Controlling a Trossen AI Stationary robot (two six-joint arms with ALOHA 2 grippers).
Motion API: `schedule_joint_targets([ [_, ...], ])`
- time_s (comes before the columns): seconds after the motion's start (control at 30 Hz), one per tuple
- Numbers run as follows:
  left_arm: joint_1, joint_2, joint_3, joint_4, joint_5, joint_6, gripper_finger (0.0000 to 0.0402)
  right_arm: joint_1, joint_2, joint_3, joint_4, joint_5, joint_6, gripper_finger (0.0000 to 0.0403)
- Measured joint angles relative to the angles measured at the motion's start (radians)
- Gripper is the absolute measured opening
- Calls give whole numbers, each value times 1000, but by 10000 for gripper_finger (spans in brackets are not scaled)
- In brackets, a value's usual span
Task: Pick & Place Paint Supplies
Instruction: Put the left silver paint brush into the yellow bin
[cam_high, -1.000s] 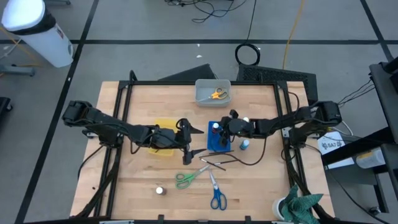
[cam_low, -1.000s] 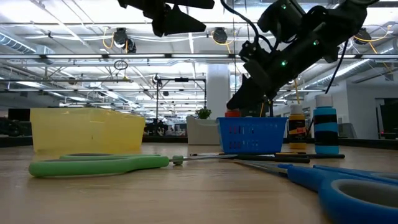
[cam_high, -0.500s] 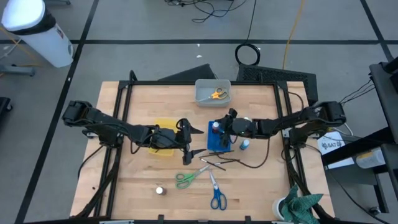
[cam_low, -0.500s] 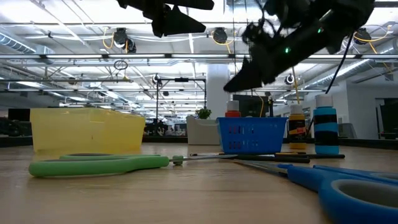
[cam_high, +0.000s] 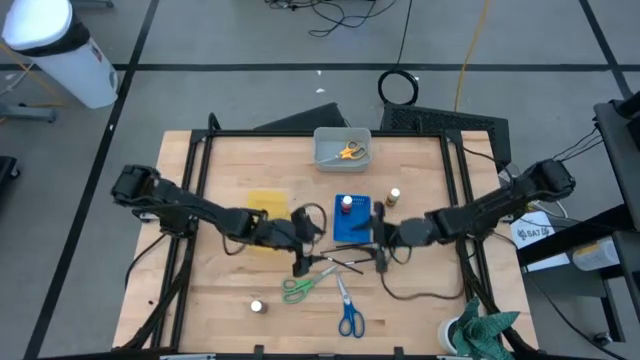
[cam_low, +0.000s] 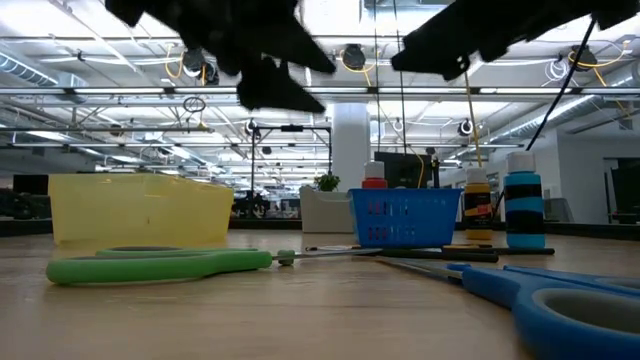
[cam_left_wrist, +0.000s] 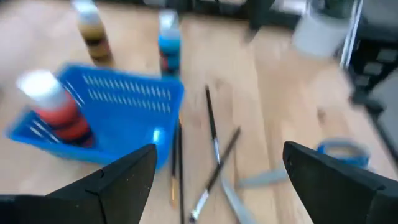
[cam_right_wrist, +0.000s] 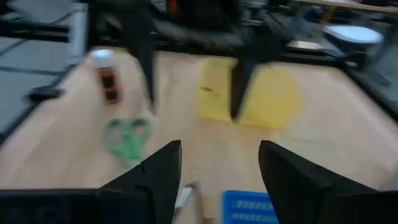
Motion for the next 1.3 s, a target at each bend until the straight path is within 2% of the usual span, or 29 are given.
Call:
schedule_joint_targets([
  [0.13, -22, 104, 0, 48, 22, 103, 352, 83, 16, 0, 3, 5, 44, 188],
  [0.23, -37, 169, 0, 77, 10, 161, 314, 135, 33, 0, 3, 5, 85, 179],
  [0.33, -32, 215, 0, 117, -5, 168, 248, 181, 60, 0, 15, 5, 125, 168],
  [0.47, -13, 262, 0, 118, -9, 250, 139, 221, 111, 0, 69, 5, 115, 147],
  [0.6, 11, 282, 0, 115, 8, 266, 33, 229, 147, 0, 110, 3, 99, 114],
  [0.63, 17, 283, 0, 111, 22, 266, 17, 229, 151, 0, 111, 3, 97, 104],
  [0.83, 28, 283, 0, 91, 55, 254, 15, 228, 153, 0, 111, 2, 93, 48],
  [1.0, 25, 283, 0, 68, 100, 254, 9, 228, 152, 0, 111, 2, 65, 17],
  [1.13, 23, 283, 0, 63, 91, 247, 8, 228, 152, 0, 113, 0, 64, 3],
  [1.3, 23, 283, 0, 64, 70, 238, 10, 228, 152, 0, 119, -1, 64, 3],
])
